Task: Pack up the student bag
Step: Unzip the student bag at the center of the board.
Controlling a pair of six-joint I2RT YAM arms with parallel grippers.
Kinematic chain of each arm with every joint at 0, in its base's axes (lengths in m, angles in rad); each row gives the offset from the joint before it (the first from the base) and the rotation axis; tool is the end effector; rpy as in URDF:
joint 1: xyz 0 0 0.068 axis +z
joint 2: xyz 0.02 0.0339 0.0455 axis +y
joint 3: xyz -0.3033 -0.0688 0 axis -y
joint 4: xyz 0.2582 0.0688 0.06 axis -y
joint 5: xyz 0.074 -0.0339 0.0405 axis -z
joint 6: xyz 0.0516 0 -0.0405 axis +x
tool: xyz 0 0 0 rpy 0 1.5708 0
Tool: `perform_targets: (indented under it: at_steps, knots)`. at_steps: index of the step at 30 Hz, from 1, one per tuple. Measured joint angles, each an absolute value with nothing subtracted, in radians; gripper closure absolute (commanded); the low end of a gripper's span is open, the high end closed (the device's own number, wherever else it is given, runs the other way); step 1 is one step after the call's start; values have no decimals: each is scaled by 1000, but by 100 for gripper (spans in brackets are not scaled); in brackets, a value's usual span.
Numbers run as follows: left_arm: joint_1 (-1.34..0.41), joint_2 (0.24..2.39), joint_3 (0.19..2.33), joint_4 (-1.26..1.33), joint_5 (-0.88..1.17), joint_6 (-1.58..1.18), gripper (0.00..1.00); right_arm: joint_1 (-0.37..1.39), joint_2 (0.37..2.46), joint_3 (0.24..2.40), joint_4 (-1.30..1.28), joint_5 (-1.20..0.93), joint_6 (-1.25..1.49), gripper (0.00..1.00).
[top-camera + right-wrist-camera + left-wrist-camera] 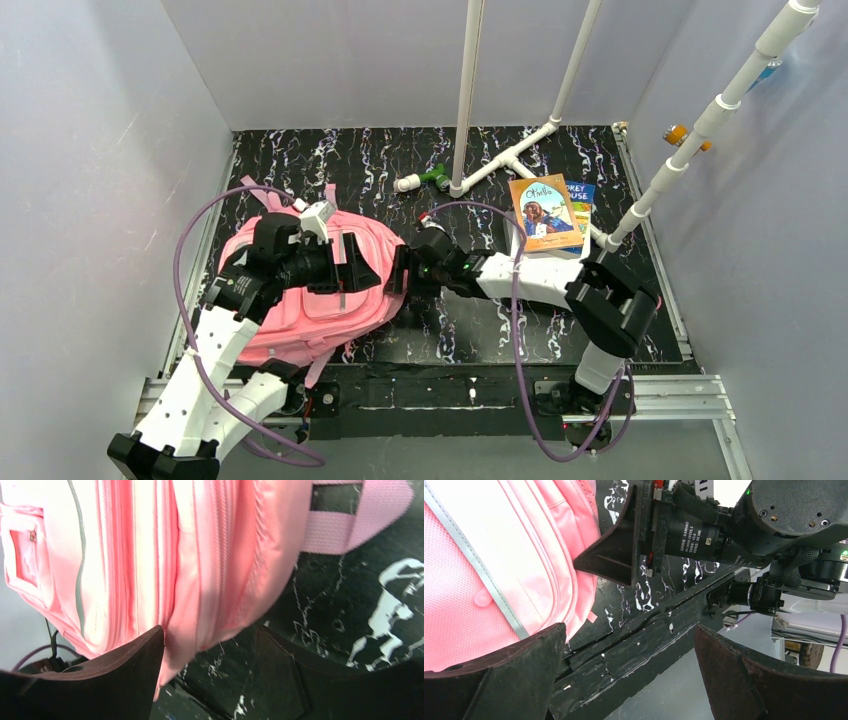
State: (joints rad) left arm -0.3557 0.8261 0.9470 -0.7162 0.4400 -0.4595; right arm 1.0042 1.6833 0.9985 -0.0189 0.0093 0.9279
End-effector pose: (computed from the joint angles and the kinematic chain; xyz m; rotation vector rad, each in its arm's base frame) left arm 0.1456 -0.0775 0.3595 0.1492 2.2509 -0.9310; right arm 0.2085 0.3269 0.2168 -0.0893 2.4790 0.9381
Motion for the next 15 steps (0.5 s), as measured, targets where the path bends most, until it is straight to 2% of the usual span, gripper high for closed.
perform_targets:
  at_steps: [5,6,11,12,15]
  knots:
    - [-356,826,944,-731,430,-445,1,1031,1743,1053,-13,58,950,26]
    - [-356,826,941,-732,430,-443,1,1036,1749,1059,-13,69,951,31]
    - [-356,824,912,-739,431,-437,1,1055,1761,1070,-14,101,947,71]
    - [-356,825,907,-742,431,-437,1,1056,1765,1073,-15,101,946,82]
    - [-358,825,894,-743,434,-430,1,1060,1780,1095,-25,94,944,98]
